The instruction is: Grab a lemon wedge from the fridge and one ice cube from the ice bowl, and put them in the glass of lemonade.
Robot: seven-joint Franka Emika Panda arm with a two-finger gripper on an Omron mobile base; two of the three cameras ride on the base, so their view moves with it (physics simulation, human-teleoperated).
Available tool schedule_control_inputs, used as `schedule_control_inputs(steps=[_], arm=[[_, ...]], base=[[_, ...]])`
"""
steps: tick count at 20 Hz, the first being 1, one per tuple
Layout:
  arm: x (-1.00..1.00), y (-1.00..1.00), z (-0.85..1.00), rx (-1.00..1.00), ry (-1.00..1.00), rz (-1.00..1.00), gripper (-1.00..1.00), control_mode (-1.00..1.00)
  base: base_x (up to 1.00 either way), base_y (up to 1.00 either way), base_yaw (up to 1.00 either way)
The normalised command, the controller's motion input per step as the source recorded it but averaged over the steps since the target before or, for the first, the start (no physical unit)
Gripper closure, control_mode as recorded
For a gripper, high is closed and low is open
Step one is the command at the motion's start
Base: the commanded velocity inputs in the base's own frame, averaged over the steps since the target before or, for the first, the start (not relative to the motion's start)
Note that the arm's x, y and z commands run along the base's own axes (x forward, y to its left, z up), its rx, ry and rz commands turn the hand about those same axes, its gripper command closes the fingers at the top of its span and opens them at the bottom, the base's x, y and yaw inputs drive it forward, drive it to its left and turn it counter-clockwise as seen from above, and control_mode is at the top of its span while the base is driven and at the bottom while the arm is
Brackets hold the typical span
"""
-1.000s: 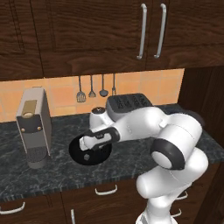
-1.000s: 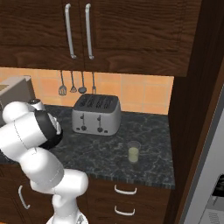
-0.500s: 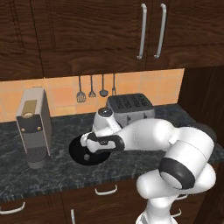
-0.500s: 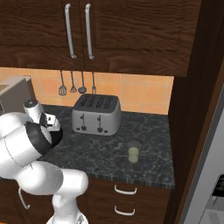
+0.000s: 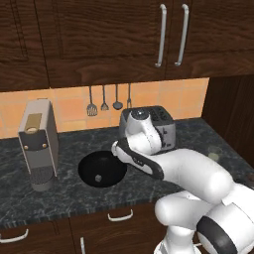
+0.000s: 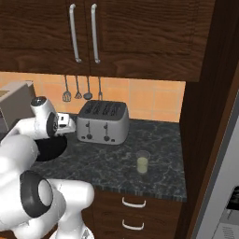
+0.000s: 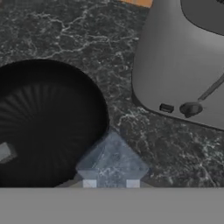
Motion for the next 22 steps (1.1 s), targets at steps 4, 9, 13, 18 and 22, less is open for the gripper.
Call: schedule_control_inputs(steps=[4, 9, 13, 18, 22], arm=[[-0.12, -1.0, 0.31, -0.03, -0.02, -0.02, 1.0, -1.0], [-0.05, -1.0, 0.25, 0.0, -0.02, -0.05, 1.0, -1.0], [0.0, -1.0, 0.28, 0.0, 0.0, -0.11, 1.0, -1.0], [0.0, -1.0, 0.12, 0.0, 0.03, -0.2, 1.0, -1.0], [0.02, -1.0, 0.0, 0.0, 0.02, -0.2, 1.0, -1.0]], base=[[0.0, 0.0, 0.0], [0.0, 0.0, 0.0], [0.0, 0.0, 0.0], [0.0, 0.0, 0.0], [0.0, 0.0, 0.0]])
